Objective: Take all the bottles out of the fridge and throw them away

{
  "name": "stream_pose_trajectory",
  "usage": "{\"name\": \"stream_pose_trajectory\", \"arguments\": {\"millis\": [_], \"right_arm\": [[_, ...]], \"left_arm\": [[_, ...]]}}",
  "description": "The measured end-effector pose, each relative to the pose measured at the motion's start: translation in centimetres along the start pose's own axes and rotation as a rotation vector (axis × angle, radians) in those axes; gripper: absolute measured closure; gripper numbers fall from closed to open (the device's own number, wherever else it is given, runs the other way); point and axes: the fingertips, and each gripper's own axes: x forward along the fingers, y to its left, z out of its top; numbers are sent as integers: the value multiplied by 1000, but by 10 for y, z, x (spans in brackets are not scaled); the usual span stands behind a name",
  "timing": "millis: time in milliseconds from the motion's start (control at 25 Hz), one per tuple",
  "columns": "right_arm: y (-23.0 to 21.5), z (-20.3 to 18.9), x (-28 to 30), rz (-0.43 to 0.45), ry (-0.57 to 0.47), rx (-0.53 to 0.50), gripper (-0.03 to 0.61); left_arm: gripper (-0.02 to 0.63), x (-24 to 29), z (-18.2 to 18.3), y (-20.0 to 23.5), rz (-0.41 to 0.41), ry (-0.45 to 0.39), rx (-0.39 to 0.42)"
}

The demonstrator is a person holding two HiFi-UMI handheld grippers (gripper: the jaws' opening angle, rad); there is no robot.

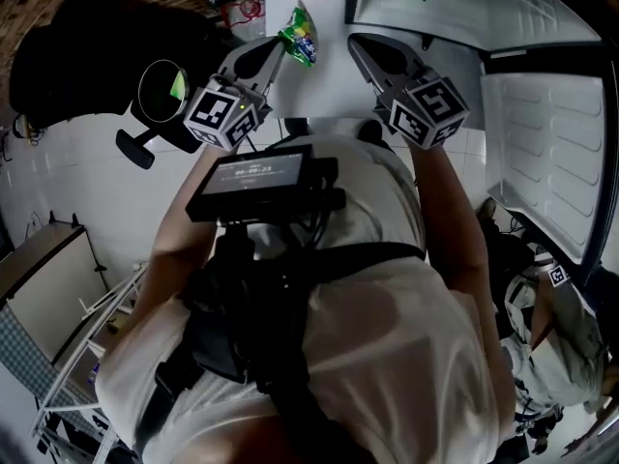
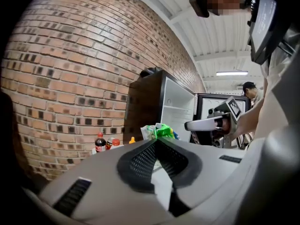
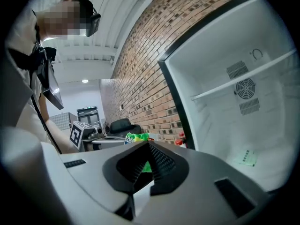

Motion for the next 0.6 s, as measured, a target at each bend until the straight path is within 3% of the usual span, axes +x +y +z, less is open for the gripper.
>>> {"name": "stream_pose_trajectory", "arguments": {"millis": [600], "right_arm": [[47,-6,86,84,69,-48,574]], "left_arm": [[598,-68,-21,76,112,-11,-61]]}}
